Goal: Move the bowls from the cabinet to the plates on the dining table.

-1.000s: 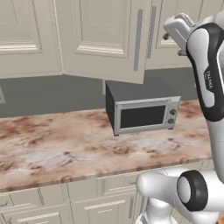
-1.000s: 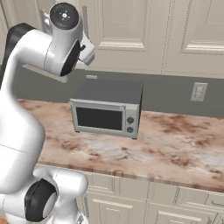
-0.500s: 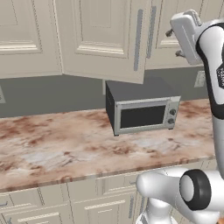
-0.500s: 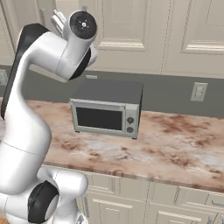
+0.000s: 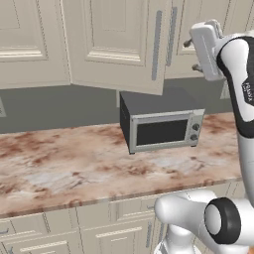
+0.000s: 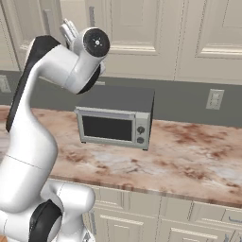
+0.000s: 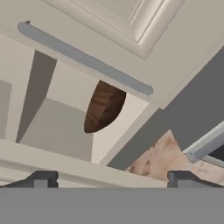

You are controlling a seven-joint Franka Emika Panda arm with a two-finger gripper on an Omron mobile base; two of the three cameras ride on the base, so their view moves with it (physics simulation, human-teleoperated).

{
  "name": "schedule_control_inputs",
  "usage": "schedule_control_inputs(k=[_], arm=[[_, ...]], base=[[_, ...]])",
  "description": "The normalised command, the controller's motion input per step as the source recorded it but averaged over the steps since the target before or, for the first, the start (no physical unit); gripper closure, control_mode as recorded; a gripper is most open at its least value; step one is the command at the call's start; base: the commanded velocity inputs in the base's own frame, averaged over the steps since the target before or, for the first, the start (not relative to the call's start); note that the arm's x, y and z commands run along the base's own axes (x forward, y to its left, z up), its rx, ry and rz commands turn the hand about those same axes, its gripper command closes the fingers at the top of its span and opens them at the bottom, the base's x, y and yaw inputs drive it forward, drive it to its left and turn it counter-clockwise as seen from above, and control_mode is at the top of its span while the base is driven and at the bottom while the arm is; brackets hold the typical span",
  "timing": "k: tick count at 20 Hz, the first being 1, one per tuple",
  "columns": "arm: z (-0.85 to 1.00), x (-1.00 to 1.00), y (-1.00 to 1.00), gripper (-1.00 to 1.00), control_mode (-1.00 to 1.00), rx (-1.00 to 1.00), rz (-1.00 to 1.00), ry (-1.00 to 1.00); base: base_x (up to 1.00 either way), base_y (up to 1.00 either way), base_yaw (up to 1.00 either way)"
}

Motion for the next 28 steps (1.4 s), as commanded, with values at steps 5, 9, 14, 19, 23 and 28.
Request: schedule_control_inputs(k=[5,9,14,19,23,28], arm=[[0.0,0.14,0.52,-1.0,-1.0,0.14,0.03,0.0],[-0.01,0.16,0.28,-1.0,-1.0,0.15,0.06,0.0],[-0.07,0.16,0.11,-1.0,-1.0,0.15,0.05,0.03],[-0.03,0.1,0.01,-1.0,-1.0,0.14,0.0,0.01],[0.0,0.03,-0.15,-1.0,-1.0,0.13,0.0,0.0],[0.0,0.07,-0.08,-1.0,-1.0,0.1,0.0,0.0]], base=[[0.0,0.0,0.0],[0.0,0.0,0.0],[0.0,0.0,0.0],[0.0,0.0,0.0],[0.0,0.0,0.0],[0.0,0.0,0.0]])
